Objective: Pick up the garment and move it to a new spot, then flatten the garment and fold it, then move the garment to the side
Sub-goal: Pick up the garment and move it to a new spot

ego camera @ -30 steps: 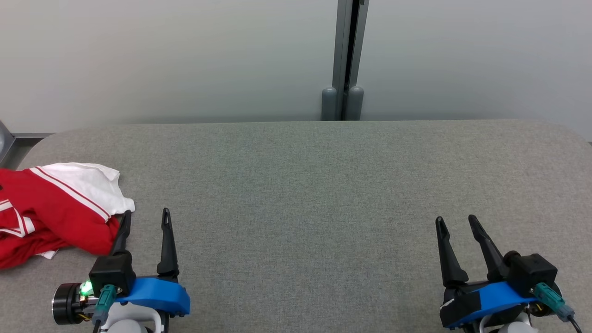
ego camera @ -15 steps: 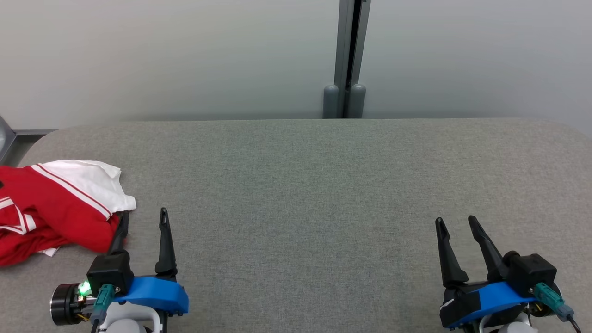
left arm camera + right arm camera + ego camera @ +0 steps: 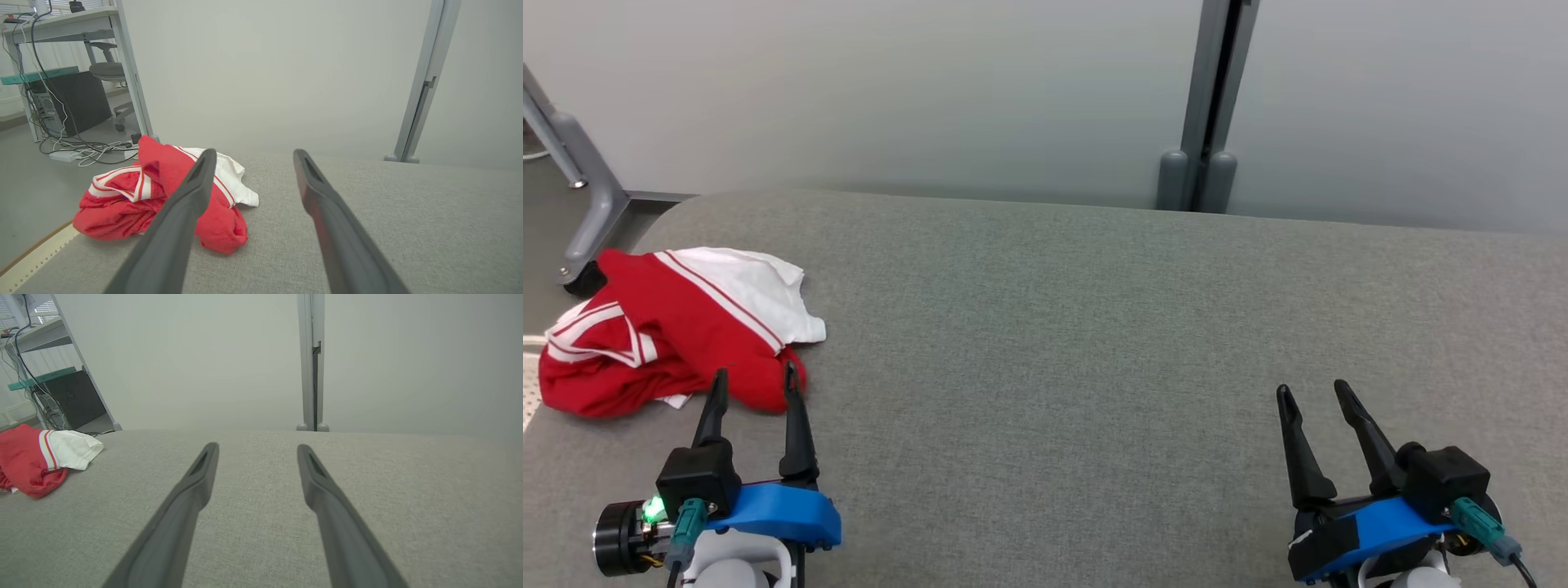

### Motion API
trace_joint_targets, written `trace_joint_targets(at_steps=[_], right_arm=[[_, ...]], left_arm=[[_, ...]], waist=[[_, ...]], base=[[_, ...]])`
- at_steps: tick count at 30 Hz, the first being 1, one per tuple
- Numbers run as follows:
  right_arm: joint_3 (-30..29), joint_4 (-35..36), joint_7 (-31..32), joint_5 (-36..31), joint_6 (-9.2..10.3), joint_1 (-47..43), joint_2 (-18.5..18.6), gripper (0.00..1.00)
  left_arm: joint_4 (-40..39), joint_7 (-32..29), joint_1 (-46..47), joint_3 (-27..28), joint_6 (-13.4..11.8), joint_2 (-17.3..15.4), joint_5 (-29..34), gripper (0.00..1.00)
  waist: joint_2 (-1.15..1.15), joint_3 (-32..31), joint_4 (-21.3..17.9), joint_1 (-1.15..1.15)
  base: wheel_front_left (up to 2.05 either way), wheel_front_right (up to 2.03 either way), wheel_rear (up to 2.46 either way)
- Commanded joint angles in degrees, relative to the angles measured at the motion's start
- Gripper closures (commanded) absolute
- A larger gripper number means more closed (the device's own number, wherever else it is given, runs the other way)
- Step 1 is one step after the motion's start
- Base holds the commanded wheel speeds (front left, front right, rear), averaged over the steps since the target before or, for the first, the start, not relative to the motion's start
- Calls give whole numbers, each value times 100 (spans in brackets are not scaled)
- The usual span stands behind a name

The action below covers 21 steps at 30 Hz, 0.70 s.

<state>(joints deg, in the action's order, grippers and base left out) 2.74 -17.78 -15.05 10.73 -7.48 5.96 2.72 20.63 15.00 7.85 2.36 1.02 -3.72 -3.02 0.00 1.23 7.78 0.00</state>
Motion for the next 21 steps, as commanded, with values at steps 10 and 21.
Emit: trace_joint_targets(at_steps=[10,21], right_arm=[[23,5,-20,-38,-3,90,31,0],[67,34,-19,-67,-3,89,30,0]], left_arm=[[-73,28,-4,186,-146,-17,-45,0],[-130,28,29,272,-159,10,-74,0]], waist=[[0,112,601,0],[0,211,1234,0]], base=[[0,0,0],[0,0,0]])
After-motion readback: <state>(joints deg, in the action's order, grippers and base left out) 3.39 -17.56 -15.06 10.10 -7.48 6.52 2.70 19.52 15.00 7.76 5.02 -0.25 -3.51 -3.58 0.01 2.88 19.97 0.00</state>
